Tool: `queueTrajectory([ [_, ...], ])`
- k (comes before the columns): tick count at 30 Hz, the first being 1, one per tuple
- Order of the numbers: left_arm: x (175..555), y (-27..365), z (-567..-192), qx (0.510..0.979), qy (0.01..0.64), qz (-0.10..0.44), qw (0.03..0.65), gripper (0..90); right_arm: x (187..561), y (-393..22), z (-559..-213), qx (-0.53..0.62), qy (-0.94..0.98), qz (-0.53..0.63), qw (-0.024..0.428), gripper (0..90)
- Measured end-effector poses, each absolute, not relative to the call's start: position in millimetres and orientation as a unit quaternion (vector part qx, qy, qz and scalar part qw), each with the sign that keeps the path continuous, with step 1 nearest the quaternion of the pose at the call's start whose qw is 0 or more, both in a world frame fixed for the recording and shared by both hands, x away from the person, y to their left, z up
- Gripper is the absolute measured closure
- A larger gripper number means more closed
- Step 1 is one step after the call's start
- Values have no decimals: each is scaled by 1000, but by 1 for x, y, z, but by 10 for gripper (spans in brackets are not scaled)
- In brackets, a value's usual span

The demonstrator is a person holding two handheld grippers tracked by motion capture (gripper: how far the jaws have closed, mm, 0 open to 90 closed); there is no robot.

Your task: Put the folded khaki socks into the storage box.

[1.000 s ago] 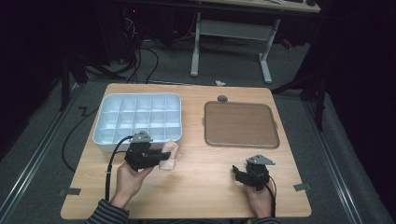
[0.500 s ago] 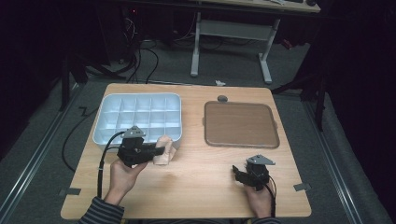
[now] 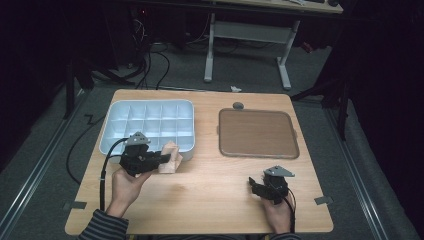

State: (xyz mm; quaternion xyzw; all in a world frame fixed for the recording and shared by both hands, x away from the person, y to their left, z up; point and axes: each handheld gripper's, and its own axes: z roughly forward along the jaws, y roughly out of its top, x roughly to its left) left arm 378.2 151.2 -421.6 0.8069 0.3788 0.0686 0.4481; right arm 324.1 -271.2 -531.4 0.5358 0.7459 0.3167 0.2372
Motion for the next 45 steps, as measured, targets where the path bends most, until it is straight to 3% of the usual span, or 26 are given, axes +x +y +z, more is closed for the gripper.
queueTrajectory([
  [45,397,184,-404,794,409,93,441,751,324,-271,-531,535,747,317,237,331],
])
